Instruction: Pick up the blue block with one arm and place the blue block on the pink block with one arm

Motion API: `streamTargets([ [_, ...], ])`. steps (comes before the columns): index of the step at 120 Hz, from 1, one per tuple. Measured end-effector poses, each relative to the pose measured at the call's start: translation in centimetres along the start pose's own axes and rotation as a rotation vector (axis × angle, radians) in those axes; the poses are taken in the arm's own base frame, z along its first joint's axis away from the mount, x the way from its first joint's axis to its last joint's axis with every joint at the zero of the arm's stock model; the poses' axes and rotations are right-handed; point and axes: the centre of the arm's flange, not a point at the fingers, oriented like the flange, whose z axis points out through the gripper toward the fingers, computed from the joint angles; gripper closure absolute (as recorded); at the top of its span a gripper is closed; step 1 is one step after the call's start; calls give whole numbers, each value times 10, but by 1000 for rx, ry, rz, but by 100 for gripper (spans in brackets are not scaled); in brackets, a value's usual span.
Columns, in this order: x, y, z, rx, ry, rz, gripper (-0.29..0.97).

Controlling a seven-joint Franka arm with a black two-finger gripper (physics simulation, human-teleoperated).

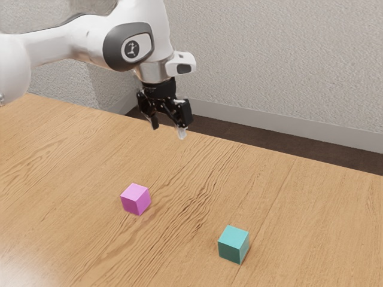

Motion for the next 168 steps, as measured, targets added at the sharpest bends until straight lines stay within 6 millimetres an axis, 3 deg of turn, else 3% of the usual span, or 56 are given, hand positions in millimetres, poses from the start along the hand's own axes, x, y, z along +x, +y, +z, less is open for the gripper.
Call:
streamTargets([
  [31,29,49,71,-18,40,16,2],
  [54,39,80,109,-34,54,27,2],
  [82,20,120,149,-62,36,57,2],
  [126,-7,148,188,-61,0,87,2],
  [168,-9,158,216,-42,-13,96,2],
])
